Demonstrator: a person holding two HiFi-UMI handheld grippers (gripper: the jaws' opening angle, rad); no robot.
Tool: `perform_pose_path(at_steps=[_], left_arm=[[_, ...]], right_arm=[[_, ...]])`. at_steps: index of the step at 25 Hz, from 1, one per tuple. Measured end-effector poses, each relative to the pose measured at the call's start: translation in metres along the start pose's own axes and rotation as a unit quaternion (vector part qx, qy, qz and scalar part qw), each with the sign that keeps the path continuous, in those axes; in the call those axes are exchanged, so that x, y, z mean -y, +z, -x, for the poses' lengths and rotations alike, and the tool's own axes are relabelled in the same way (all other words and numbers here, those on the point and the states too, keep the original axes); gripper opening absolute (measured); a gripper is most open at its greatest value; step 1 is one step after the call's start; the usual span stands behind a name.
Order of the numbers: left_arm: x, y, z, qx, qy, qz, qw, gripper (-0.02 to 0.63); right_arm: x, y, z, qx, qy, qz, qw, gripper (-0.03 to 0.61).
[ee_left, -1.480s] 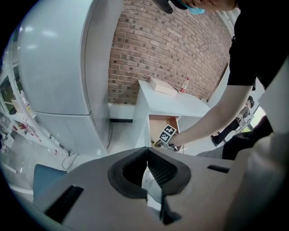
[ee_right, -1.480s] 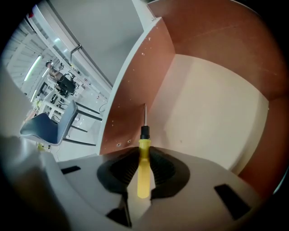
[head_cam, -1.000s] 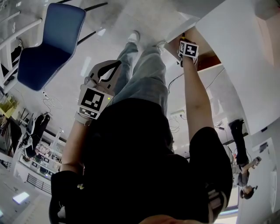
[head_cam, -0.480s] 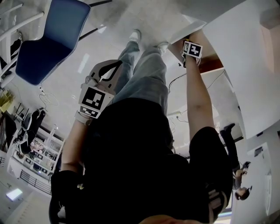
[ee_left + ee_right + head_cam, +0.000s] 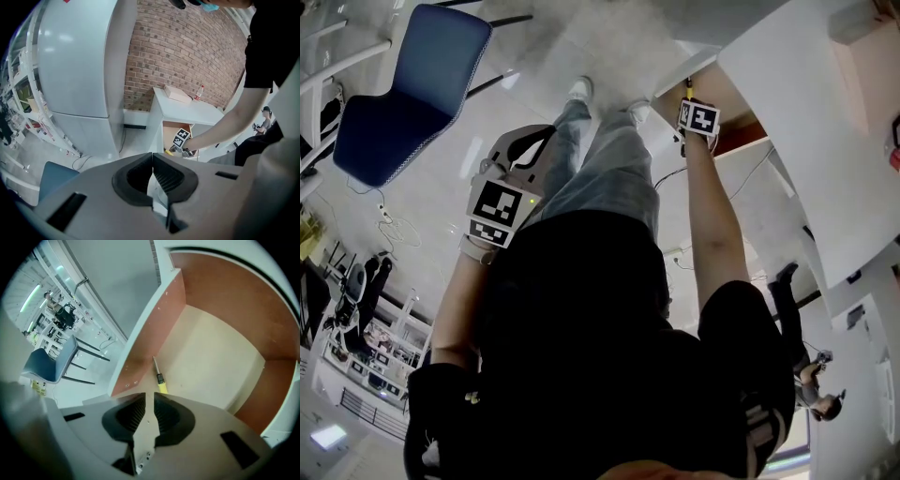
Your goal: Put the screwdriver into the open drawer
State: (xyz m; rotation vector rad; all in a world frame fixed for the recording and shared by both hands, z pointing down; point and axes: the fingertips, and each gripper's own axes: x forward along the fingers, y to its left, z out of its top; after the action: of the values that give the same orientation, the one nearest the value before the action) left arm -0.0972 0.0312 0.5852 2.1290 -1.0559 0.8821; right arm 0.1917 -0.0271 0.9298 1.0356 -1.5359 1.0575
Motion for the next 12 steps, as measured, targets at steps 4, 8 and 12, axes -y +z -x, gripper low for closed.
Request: perform_pose_path(at_steps=[4,8,12], left_arm=[[0.002,0.01,0.009,0.017,0.004,-0.007,0.9998,0.005],[0.005,0.025,0.016,0.044,0.002,-0.001,0.999,0.005],[0.007,0.038,0.025,0.069,-0.006,0.02,0.9974,0.005]], right_arm=[[-0.023,0.012,0.036,0.037,0.01,0.017,0.999,0.013],[-0.041,0.021,0.073,0.062,0.025,0.029,0.997,0.01],[-0.06,0.034,0.113,0.094,0.048,0.035,0.994,0.009]])
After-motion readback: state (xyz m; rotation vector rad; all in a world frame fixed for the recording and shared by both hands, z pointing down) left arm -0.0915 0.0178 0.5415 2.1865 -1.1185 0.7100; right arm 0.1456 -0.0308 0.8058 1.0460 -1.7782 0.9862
